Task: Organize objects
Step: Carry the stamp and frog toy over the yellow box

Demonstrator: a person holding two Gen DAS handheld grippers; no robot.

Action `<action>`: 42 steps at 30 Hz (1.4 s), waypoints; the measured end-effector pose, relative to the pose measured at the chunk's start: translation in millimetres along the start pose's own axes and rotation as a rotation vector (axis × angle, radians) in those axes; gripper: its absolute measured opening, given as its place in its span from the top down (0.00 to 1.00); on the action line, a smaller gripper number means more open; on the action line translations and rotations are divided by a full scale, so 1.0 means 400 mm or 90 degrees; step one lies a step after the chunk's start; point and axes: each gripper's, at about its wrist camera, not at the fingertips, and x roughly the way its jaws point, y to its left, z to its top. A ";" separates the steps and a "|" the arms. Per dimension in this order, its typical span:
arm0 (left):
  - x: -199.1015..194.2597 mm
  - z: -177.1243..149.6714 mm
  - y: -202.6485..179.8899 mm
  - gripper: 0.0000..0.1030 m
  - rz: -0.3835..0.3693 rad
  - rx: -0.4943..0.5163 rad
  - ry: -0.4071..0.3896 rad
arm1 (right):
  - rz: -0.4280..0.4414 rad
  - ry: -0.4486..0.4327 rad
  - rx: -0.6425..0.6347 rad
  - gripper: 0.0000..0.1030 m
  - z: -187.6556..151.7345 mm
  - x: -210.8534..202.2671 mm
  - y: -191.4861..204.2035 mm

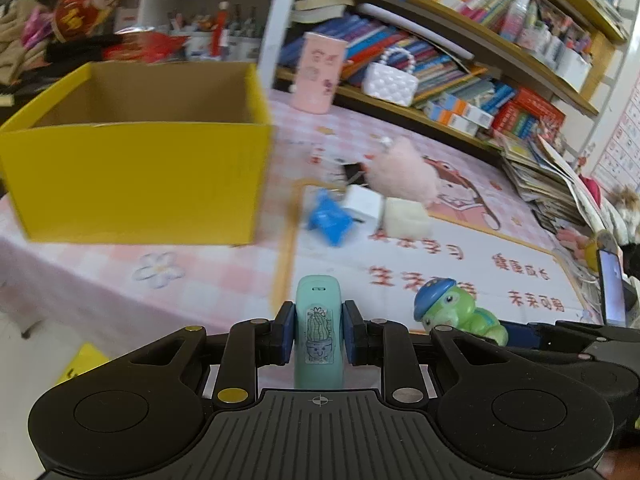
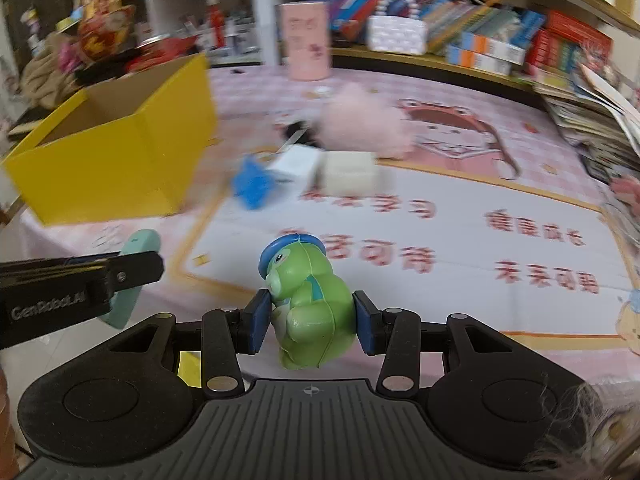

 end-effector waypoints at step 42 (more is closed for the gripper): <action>-0.247 0.060 0.365 0.78 0.053 -0.028 -0.122 | 0.094 -0.089 -0.084 0.60 0.036 -0.034 0.466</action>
